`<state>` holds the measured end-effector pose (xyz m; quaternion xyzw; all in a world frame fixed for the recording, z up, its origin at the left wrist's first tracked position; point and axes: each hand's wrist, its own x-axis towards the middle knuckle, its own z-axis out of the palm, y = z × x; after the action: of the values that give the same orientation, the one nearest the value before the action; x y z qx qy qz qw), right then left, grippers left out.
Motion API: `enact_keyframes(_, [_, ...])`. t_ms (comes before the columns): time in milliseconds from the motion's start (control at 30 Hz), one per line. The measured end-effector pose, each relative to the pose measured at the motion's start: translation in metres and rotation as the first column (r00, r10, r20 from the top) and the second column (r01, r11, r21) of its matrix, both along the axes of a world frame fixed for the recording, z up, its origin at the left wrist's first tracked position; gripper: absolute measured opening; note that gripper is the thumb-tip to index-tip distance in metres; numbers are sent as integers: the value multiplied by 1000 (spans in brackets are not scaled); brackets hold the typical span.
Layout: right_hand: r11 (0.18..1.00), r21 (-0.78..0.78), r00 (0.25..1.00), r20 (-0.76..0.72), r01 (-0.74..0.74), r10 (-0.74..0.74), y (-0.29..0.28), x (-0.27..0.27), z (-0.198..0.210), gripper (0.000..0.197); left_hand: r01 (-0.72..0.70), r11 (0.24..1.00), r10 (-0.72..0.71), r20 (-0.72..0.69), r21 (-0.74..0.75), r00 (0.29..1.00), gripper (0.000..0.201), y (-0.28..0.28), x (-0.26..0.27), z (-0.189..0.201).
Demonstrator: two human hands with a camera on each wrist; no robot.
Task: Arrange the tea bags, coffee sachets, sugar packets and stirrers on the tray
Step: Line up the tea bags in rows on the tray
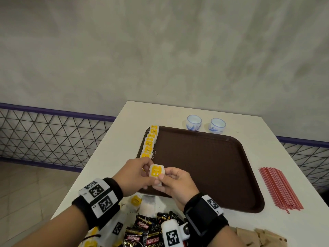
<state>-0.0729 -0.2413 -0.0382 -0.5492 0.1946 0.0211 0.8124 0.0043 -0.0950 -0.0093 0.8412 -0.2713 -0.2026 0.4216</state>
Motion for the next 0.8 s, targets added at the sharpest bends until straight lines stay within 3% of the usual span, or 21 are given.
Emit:
enact_keyframes(200, [999,-36,1000,-11,18,-19,-1,0,-3,16,-56,998,53,-84,-33,995,17,6,8,-6])
enact_keyframes(400, [997,-61,999,-27,40,-41,0,3,-4,12,-118,988,100,-175,-96,979,13,13,11,-4])
enact_keyframes(500, [996,-70,998,-34,49,-51,6,7,-3,5,-83,991,67,-150,-105,986,20,14,11,-2])
enact_keyframes(600, [999,-31,998,-32,44,-45,14,12,-1,13,-72,996,67,-76,-55,995,26,13,8,-2])
enact_keyframes(800, [999,-10,999,4,-43,43,15,13,7,17,-111,994,111,-23,7,994,18,13,16,-4])
